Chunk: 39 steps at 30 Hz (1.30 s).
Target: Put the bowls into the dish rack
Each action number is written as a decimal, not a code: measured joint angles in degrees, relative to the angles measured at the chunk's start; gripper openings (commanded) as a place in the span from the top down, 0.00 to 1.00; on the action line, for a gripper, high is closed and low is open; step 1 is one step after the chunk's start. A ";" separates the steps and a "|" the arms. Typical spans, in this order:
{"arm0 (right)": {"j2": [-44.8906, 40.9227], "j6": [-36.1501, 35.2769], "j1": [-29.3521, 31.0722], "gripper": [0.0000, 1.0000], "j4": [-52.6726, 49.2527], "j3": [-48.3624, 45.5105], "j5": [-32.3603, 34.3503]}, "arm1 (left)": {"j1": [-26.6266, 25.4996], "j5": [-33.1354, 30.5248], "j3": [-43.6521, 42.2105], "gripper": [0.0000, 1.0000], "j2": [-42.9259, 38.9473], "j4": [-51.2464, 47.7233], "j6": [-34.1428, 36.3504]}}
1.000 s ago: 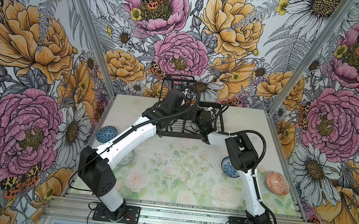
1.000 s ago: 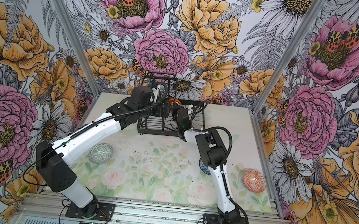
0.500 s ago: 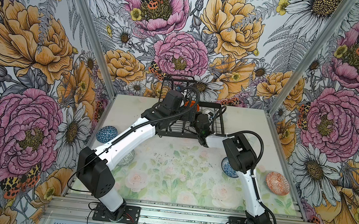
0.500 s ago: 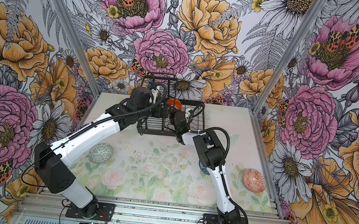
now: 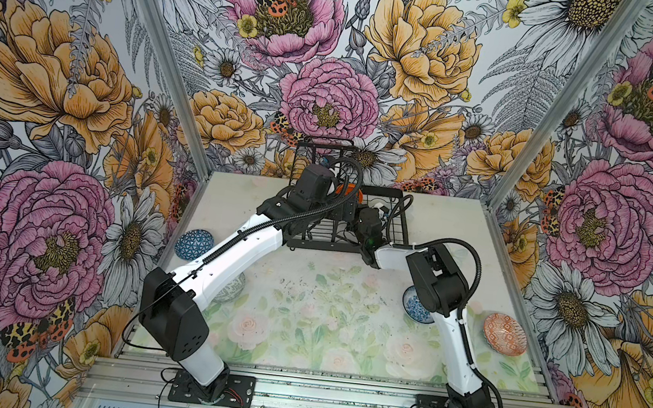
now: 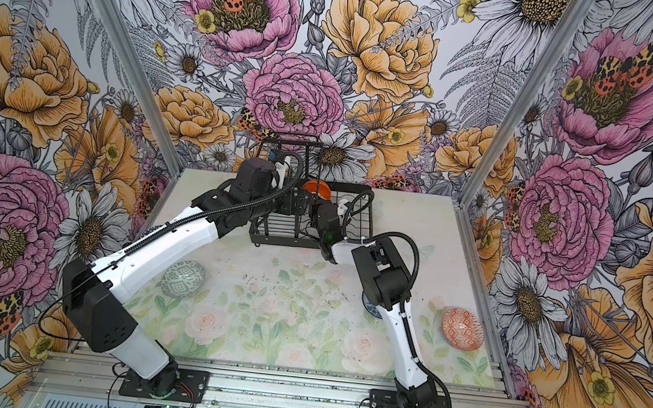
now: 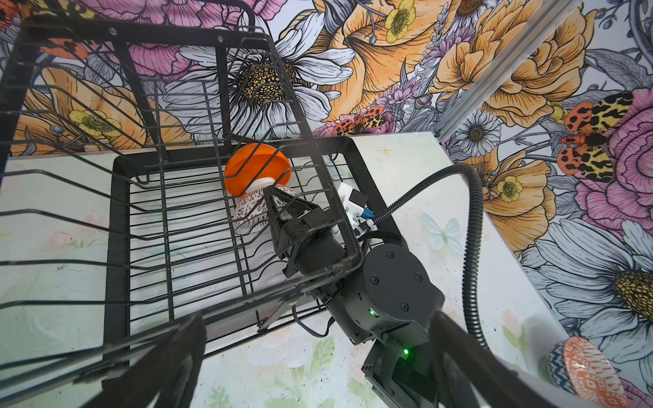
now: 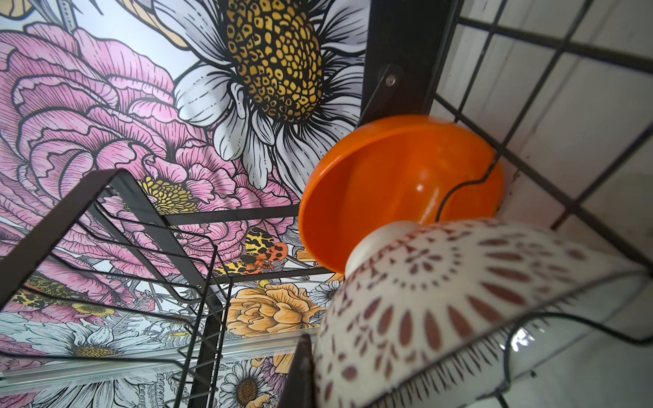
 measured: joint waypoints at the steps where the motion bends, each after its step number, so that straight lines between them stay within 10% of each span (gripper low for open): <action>1: -0.04 0.04 0.00 0.98 -0.07 0.00 0.02 | 0.00 0.00 0.00 0.01 0.00 0.00 0.00; 39: -0.61 2.54 -1.31 0.75 -7.76 2.43 1.01 | 0.37 0.00 -0.07 0.01 -0.44 0.00 0.00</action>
